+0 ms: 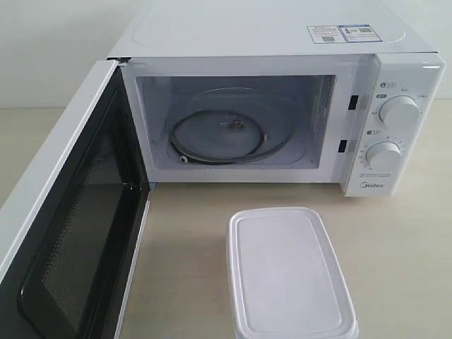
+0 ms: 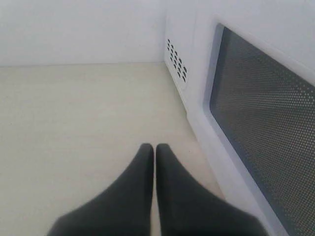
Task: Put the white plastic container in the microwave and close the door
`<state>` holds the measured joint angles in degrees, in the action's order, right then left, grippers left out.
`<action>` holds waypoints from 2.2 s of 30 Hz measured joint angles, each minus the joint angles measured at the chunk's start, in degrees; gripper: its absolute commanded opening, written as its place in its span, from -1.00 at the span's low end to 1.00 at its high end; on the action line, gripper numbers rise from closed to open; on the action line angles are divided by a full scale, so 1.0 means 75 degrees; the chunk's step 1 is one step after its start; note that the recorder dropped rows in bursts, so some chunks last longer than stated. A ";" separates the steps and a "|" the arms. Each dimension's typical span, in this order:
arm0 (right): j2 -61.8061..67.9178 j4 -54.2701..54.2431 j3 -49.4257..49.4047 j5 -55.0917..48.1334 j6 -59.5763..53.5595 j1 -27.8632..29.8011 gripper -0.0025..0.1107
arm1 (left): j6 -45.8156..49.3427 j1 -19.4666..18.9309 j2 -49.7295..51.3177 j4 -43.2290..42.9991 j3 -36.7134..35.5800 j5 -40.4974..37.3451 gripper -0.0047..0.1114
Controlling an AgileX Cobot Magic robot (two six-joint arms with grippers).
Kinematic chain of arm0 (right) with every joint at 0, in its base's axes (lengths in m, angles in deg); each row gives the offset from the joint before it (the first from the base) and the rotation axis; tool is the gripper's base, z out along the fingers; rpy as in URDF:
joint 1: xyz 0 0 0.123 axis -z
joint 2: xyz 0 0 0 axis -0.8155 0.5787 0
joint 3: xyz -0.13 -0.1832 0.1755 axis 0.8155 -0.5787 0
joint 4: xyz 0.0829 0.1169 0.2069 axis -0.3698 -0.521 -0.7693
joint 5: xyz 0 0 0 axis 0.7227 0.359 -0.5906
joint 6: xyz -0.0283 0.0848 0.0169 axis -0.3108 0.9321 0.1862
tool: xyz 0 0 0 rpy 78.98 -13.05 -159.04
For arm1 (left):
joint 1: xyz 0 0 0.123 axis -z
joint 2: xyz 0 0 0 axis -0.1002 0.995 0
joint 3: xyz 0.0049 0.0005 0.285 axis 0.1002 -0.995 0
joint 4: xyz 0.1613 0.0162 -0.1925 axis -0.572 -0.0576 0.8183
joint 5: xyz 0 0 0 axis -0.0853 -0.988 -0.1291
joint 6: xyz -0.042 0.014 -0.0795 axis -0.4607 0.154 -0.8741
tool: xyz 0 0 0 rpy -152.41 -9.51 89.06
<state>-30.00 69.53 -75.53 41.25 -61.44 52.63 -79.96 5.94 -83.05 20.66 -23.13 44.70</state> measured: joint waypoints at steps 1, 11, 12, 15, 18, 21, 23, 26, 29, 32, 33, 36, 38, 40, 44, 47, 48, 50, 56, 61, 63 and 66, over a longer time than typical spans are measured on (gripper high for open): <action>0.0000 0.0000 0.0000 0.0413 0.0000 0.0000 -0.96 | 0.0000 0.0000 0.0000 0.0000 0.0000 0.0000 -0.85; 0.0000 0.0000 0.0000 0.3475 0.0016 0.0000 -0.96 | 0.0000 0.0000 0.0000 -0.0014 0.0000 0.0000 -0.85; 0.0000 0.0000 0.0000 0.3579 0.0016 0.0000 -0.96 | 0.0000 0.0000 0.0000 -0.0014 0.0000 0.0000 -0.85; 0.0000 0.0000 0.0000 0.4061 0.0031 0.0000 -0.96 | 0.0000 0.0000 0.0000 -0.0014 0.0000 0.0000 -0.85; 0.0000 0.0000 0.0000 0.5178 0.0504 0.0000 -0.96 | 0.0000 0.0000 0.0000 -0.0014 0.0000 0.0000 -0.85; 0.0000 0.0000 0.0003 0.6294 0.1783 0.0000 -0.96 | 0.0000 0.0000 0.0000 -0.0014 0.0000 0.0000 -0.85; -0.0003 0.0000 0.0235 0.6412 0.2215 0.0000 -0.96 | 0.0000 0.0000 0.0000 -0.0014 0.0000 0.0000 -0.85; -0.0017 0.0017 0.1169 0.5647 0.2437 0.0000 -0.96 | 0.0000 0.0000 0.0000 -0.0014 0.0000 0.0000 -0.85; 0.0190 0.0340 0.2584 0.4099 0.2463 0.0000 -0.96 | 0.0000 0.0000 0.0000 -0.0014 0.0000 0.0000 -0.85; 0.0872 0.0658 0.3924 0.2260 0.2338 0.0000 -0.96 | 0.0000 0.0000 0.0000 -0.0014 0.0000 0.0000 -0.85; 0.1104 0.0678 0.4279 0.1687 0.2209 0.0000 -0.96 | 0.0000 0.0000 0.0000 -0.0014 0.0000 0.0000 -0.85; 0.2105 0.0708 0.5372 -0.0352 0.1906 -0.0038 -0.96 | 0.0000 0.0000 0.0000 -0.0014 0.0000 0.0000 -0.85; 0.2743 0.0708 0.5844 -0.1559 0.1718 -0.0160 -0.96 | 0.0000 0.0000 0.0000 -0.0014 0.0000 0.0000 -0.85; 0.3469 0.0659 0.6232 -0.2603 0.1481 -0.0296 -0.96 | 0.0000 0.0000 0.0000 -0.0014 0.0000 0.0000 -0.85; 0.4881 0.0195 0.6551 -0.4458 0.0670 -0.0695 -0.96 | 0.0000 0.0000 0.0000 -0.0014 0.0000 0.0000 -0.85; 0.5965 -0.0693 0.6602 -0.5364 -0.0322 -0.1025 -0.96 | 0.0000 0.0000 0.0000 -0.0014 0.0000 0.0000 -0.85; 0.6342 -0.1151 0.6602 -0.5566 -0.0724 -0.1120 -0.96 | 0.0000 0.0000 0.0000 -0.0014 0.0000 0.0000 -0.85; 0.7068 -0.2106 0.6602 -0.5866 -0.1600 -0.1215 -0.96 | 0.0000 0.0000 0.0000 -0.0014 0.0000 0.0000 -0.85; 0.8193 -0.4557 0.6602 -0.6113 -0.3959 -0.1149 -0.96 | 0.0000 0.0000 0.0000 -0.0014 0.0000 0.0000 -0.85; 0.8693 -0.6110 0.6602 -0.6427 -0.5080 -0.0201 -0.96 | 0.0000 0.0000 0.0000 -0.0014 0.0000 0.0000 -0.85; 0.8967 -0.6637 0.6602 -0.6709 -0.5440 0.0365 -0.96 | 0.0000 0.0000 0.0000 -0.0014 0.0000 0.0000 -0.85; 0.9421 -0.7269 0.6602 -0.6872 -0.5898 0.0987 -0.96 | 0.0000 0.0000 0.0000 -0.0014 0.0000 0.0000 -0.85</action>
<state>40.65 15.01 -26.01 -10.29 -105.68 60.03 -79.96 5.94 -83.05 20.56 -23.13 44.70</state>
